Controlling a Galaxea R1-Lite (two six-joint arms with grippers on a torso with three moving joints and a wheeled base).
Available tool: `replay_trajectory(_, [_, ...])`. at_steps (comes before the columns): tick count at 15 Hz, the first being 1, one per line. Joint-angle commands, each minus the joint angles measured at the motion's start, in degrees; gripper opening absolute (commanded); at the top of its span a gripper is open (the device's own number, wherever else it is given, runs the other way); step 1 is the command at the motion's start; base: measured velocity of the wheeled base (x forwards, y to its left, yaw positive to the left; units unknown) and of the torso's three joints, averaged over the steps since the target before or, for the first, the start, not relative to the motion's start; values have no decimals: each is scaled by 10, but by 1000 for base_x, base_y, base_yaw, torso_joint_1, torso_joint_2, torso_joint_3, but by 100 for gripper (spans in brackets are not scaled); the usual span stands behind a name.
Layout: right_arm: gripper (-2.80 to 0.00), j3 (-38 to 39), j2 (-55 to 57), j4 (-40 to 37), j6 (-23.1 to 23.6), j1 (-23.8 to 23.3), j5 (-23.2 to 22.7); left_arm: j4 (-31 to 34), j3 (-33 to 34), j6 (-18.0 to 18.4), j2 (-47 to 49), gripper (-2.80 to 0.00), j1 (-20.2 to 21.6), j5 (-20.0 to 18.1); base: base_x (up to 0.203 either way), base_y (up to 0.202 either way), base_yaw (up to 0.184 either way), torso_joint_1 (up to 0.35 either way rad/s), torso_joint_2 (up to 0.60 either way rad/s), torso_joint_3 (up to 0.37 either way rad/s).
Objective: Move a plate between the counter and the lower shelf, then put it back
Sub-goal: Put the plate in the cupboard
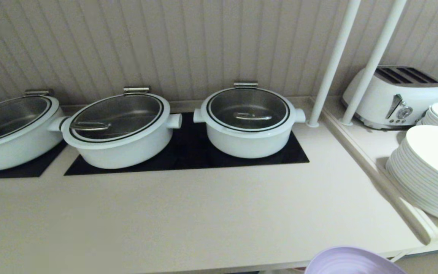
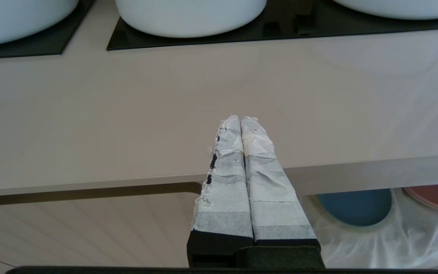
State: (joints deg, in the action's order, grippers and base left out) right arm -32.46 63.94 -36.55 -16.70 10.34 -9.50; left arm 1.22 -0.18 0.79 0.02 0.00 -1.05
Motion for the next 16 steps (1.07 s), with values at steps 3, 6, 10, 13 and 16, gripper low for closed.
replay_trajectory(3, [-280,0,2,-2,-1,0,-1,0,0,0,0,-280,0,0,0,0,0,0,0,0])
replay_trajectory(6, [-280,0,3,-2,-1,0,-8,0,0,0,0,-280,0,0,0,0,0,0,0,0])
replay_trajectory(10, [-280,0,5,-1,-1,0,-9,0,0,0,0,-280,0,0,0,0,0,0,0,0])
replay_trajectory(13, [-280,6,5,-1,-1,0,-10,0,0,0,0,-280,0,0,0,0,0,0,0,0])
replay_trajectory(16, [-280,10,5,-1,-1,0,-10,0,0,0,0,-280,0,0,0,0,0,0,0,0])
